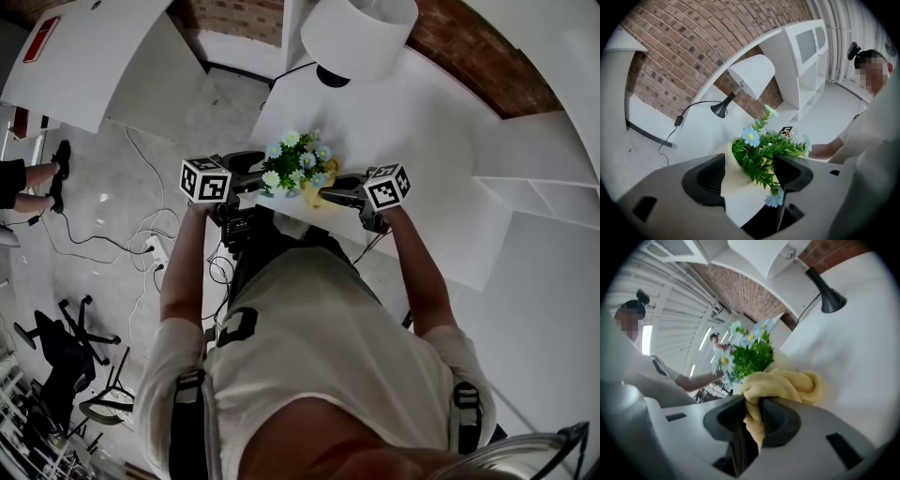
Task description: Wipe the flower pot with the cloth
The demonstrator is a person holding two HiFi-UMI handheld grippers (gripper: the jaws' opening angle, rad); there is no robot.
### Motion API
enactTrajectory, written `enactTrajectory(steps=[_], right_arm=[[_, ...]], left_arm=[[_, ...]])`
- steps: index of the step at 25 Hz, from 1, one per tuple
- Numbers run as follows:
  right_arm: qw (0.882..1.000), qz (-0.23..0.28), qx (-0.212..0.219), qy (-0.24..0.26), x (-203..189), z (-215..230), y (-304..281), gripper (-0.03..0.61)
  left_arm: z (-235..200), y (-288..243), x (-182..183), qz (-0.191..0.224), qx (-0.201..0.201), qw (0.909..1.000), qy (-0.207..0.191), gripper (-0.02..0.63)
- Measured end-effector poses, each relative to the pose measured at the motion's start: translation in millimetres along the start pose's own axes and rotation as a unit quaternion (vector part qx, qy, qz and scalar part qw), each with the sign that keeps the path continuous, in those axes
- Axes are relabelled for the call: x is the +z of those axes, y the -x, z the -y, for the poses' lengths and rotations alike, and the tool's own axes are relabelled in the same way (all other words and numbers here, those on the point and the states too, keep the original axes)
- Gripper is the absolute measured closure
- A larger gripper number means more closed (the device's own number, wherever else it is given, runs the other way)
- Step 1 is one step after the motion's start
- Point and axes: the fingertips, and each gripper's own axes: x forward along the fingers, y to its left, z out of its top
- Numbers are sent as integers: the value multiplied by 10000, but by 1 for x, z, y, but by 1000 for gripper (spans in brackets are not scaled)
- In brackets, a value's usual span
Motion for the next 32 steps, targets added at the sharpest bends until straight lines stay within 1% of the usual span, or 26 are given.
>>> enactTrajectory(steps=[2, 4, 6, 7, 8, 11, 13, 16, 17, 18, 19, 20, 22, 23, 25, 27, 28, 29, 32], right_arm=[[9980, 600, -143, -165, 25, 5, 22, 491], [9941, 982, -404, -228, 41, 16, 37, 491], [9914, 1071, -741, -129, 47, 30, 41, 491], [9914, 1006, -838, -23, 45, 34, 38, 491], [9924, 894, -847, 88, 42, 35, 32, 491], [9968, 533, -515, 304, 29, 20, 14, 491], [9982, 341, -291, 391, 21, 7, 2, 491], [9988, -31, 195, 452, 1, -19, -16, 491], [9982, -173, 304, 479, -7, -26, -20, 491], [9978, -283, 326, 498, -15, -29, -19, 491], [9980, -322, 249, 481, -20, -27, -14, 491], [9988, -257, 78, 400, -22, -20, -3, 491], [9989, 187, -434, 50, -15, 6, 28, 491], [9960, 509, -714, -158, -6, 20, 47, 491], [9844, 1160, -1242, -458, 19, 45, 81, 491], [9719, 1585, -1651, -552, 42, 61, 101, 491], [9689, 1660, -1761, -521, 51, 64, 102, 491], [9688, 1653, -1793, -453, 59, 66, 98, 491], [9775, 1366, -1584, -257, 67, 63, 66, 491]], left_arm=[[2, -2, 3, -113, -106, 9999, -43, 291], [2, -5, 1, -261, -263, 9993, -47, 291], [3, -11, -3, -427, -435, 9981, -37, 291], [3, -14, -3, -474, -471, 9977, -56, 291], [4, -17, -2, -488, -468, 9977, -87, 293], [4, -23, 10, -453, -402, 9980, -179, 293], [2, -25, 13, -483, -435, 9977, -194, 293], [-1, -30, 9, -562, -564, 9967, -176, 293], [-1, -31, 9, -570, -569, 9966, -179, 293], [-3, -30, 10, -566, -546, 9967, -187, 291], [-4, -29, 10, -546, -507, 9970, -196, 285], [-5, -27, 11, -507, -461, 9974, -199, 284], [-7, -21, 14, -380, -352, 9985, -196, 284], [-7, -18, 16, -312, -291, 9989, -198, 284], [-5, -16, 20, -189, -195, 9994, -201, 284], [-1, -18, 22, -113, -165, 9997, -161, 284], [0, -21, 21, -106, -182, 9997, -114, 284], [-1, -24, 18, -125, -221, 9997, -55, 284], [-1, -32, 10, -238, -357, 9991, 48, 284]])
